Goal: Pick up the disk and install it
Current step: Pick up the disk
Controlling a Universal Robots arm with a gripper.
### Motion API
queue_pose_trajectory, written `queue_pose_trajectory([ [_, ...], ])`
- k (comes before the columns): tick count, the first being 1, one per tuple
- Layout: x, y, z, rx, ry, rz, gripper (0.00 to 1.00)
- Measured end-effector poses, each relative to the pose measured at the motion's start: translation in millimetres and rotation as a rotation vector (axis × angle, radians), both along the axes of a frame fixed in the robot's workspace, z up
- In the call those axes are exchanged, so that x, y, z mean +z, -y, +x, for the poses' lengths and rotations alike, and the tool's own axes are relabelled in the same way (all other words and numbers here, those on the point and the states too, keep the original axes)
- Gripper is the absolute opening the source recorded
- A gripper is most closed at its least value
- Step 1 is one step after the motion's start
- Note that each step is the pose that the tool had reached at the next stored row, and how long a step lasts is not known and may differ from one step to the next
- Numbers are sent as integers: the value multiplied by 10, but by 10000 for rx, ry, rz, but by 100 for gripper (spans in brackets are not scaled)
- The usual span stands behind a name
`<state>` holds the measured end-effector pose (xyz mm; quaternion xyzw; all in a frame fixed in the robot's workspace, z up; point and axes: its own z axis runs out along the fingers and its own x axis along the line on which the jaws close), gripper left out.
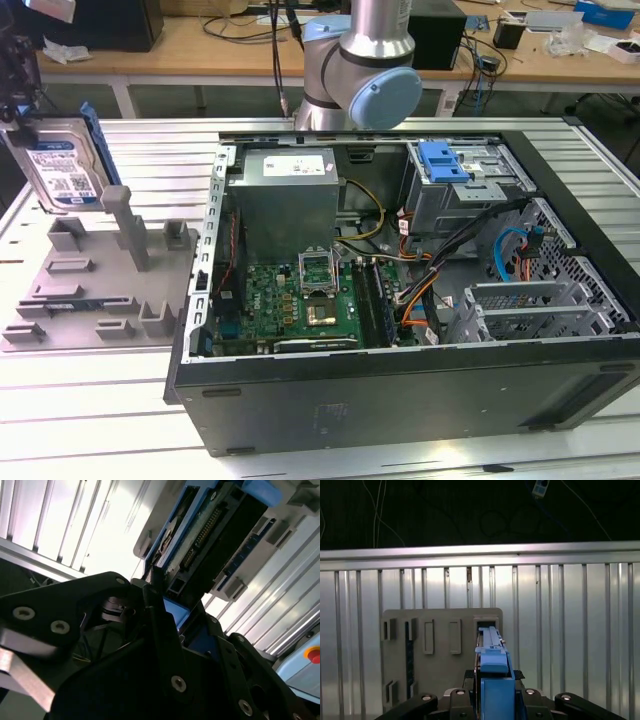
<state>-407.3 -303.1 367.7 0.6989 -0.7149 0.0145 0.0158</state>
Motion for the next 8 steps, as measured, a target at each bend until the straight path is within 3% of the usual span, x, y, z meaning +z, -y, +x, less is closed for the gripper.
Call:
queue_pose_trajectory([
  [8, 267, 0, 0, 0, 1, 0, 36],
])
